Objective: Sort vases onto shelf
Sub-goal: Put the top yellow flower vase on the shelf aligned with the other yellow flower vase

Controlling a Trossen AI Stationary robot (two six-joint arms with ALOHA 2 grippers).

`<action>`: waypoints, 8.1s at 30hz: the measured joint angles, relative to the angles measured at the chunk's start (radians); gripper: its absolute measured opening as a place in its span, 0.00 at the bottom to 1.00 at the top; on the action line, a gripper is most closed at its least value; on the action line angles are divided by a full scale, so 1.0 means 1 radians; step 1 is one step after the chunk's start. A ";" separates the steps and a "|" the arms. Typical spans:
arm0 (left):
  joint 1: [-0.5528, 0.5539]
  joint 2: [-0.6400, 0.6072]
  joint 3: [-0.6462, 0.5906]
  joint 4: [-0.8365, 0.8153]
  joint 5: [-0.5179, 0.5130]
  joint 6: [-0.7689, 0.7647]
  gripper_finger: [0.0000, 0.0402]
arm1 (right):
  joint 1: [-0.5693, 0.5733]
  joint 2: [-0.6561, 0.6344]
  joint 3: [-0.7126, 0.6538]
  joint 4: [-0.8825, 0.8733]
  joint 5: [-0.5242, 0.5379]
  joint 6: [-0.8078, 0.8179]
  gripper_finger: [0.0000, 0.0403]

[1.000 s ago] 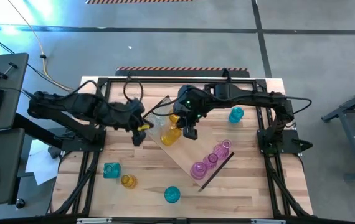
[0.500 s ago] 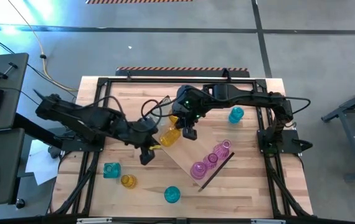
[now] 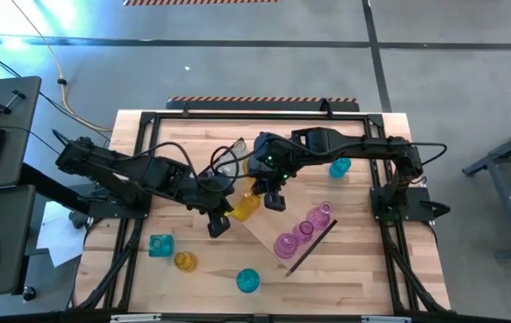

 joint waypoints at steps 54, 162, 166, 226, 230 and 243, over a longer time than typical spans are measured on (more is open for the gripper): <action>0.093 0.129 0.000 0.098 0.126 0.112 0.00 | 0.043 0.007 -0.002 -0.047 0.124 0.171 0.01; 0.075 0.138 0.000 0.140 0.132 0.060 0.00 | 0.130 0.107 0.164 -0.221 0.278 -0.507 0.26; 0.075 0.138 0.000 0.140 0.134 0.063 0.00 | 0.126 0.107 0.164 -0.195 0.308 -0.511 0.26; 0.003 -0.079 0.000 0.170 -0.027 0.035 0.00 | 0.104 0.091 0.182 -0.343 0.005 -0.339 0.00; -0.014 -0.130 0.000 0.174 -0.079 0.036 0.00 | 0.090 0.104 0.182 -0.355 -0.012 -0.337 0.00; -0.057 -0.158 0.000 0.170 -0.136 0.036 0.00 | 0.078 0.145 0.182 -0.339 -0.044 -0.368 0.00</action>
